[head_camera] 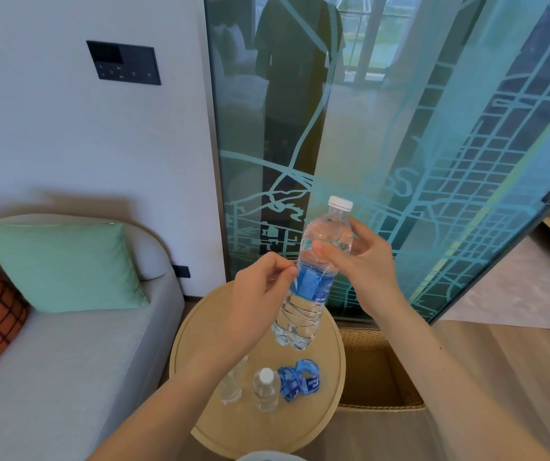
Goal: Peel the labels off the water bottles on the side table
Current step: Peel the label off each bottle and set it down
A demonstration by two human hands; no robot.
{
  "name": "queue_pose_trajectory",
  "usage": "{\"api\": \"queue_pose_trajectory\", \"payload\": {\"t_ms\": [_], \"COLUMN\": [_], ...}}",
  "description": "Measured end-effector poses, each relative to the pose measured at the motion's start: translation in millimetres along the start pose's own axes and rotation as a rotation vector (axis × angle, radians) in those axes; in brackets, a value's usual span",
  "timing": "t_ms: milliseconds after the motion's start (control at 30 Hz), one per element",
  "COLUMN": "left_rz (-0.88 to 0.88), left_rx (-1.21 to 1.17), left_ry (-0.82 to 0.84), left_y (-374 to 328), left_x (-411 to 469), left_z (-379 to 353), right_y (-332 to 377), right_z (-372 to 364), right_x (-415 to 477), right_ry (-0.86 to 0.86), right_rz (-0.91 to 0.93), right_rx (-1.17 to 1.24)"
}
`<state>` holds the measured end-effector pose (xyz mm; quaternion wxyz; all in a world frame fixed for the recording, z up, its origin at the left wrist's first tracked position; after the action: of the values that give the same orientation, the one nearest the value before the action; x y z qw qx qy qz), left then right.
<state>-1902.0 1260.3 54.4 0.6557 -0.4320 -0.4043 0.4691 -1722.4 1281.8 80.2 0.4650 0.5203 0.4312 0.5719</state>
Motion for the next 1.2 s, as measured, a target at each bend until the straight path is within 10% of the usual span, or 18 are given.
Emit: {"api": "queue_pose_trajectory", "payload": {"t_ms": [867,1200], "left_rz": [0.059,-0.152], "left_rx": [0.092,0.091], "left_ry": [0.15,-0.087], "left_y": [41.1,3.2], "left_x": [46.2,15.0], "left_z": [25.1,51.5], "right_y": [-6.2,-8.8], "right_z": [-3.3,8.7], "right_x": [-6.9,0.4], "right_ry": [0.137,0.068], "right_rz": [-0.107,-0.088], "right_rx": [0.157,0.179]}}
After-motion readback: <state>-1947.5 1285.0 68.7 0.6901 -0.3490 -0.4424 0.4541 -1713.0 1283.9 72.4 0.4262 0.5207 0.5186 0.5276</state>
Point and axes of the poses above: each hand's wrist, its own x-axis towards the middle knuckle, its own z-axis out of the back of the hand, y = z × x, the point moved 10 cm from there along x, towards the middle knuckle, and after that the axes turned 9 degrees about y, right-handed, at the moved point
